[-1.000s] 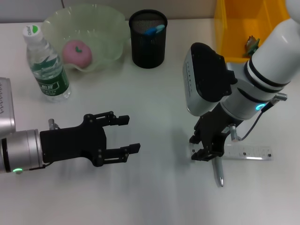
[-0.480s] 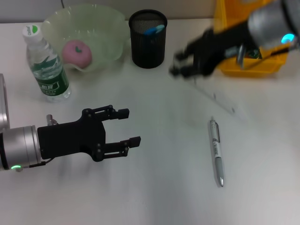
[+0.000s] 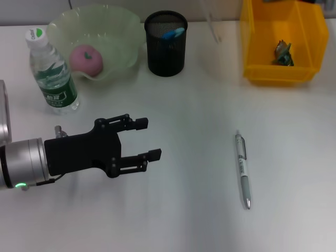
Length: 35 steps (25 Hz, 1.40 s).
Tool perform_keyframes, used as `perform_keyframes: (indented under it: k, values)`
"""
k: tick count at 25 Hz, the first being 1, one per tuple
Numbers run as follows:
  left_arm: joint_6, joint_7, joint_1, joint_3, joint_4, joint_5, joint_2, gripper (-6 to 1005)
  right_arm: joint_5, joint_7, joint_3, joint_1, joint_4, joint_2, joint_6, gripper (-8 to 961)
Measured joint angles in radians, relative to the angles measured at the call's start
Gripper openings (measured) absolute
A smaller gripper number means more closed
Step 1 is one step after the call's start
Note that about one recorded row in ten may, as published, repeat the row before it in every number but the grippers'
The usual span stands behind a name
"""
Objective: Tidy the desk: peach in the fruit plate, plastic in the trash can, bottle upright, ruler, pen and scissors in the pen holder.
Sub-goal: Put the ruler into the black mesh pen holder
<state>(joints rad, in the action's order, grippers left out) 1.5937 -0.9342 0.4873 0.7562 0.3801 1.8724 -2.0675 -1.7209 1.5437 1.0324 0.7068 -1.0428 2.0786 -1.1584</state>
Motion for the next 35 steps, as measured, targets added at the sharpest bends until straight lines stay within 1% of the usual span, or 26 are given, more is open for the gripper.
perform_keyframes:
  k: [1,2,3,4,6,7,8,11,12,13,17,20,23,27,35]
  values:
    - [0.001,0.000,0.000,0.000,-0.001,-0.004,0.000,757,0.064,-0.050,-0.001,0.005,0.035,0.000,0.017,380]
    - [0.002,0.000,0.000,0.000,-0.001,-0.009,0.000,757,0.189,-0.152,-0.002,0.021,0.112,-0.001,0.052,380]
    - [0.002,0.000,0.000,0.000,-0.001,-0.009,0.000,757,0.189,-0.152,-0.002,0.021,0.112,-0.001,0.052,380]
    - [0.003,0.000,0.000,0.000,-0.002,-0.013,0.000,757,0.229,-0.187,-0.002,0.029,0.141,-0.001,0.066,380]
    - [0.008,0.000,0.000,0.000,-0.003,-0.026,-0.001,757,0.332,-0.276,-0.003,0.058,0.228,-0.001,0.098,380]
    - [0.013,0.000,0.000,0.000,-0.003,-0.032,-0.002,757,0.414,-0.343,-0.003,0.090,0.313,-0.001,0.121,380]
    - [0.013,0.000,0.000,0.000,-0.003,-0.032,-0.002,757,0.414,-0.343,-0.003,0.090,0.313,-0.001,0.121,379]
    - [0.017,0.000,0.001,0.000,-0.003,-0.045,-0.002,757,0.513,-0.424,-0.003,0.146,0.439,-0.001,0.170,379]
    - [0.017,0.000,0.001,0.000,-0.003,-0.055,-0.002,757,0.561,-0.460,-0.004,0.189,0.516,-0.002,0.210,379]
    - [0.017,0.000,0.001,0.000,-0.003,-0.055,-0.002,757,0.561,-0.460,-0.004,0.189,0.516,-0.002,0.210,379]
    - [0.020,0.000,-0.001,0.001,-0.004,-0.075,-0.002,757,0.594,-0.484,-0.004,0.269,0.637,0.003,0.301,379]
    - [0.027,0.000,-0.006,0.002,-0.005,-0.089,-0.002,757,0.598,-0.491,-0.004,0.289,0.673,0.005,0.319,391]
    - [0.037,0.001,-0.010,0.001,-0.011,-0.100,-0.002,757,0.604,-0.500,0.002,0.319,0.715,0.009,0.371,403]
    - [0.042,0.002,-0.012,0.001,-0.016,-0.103,-0.002,757,0.605,-0.512,0.006,0.339,0.747,0.010,0.395,418]
    - [0.052,0.007,-0.019,0.000,-0.031,-0.105,-0.003,757,0.606,-0.522,0.007,0.347,0.762,0.011,0.423,450]
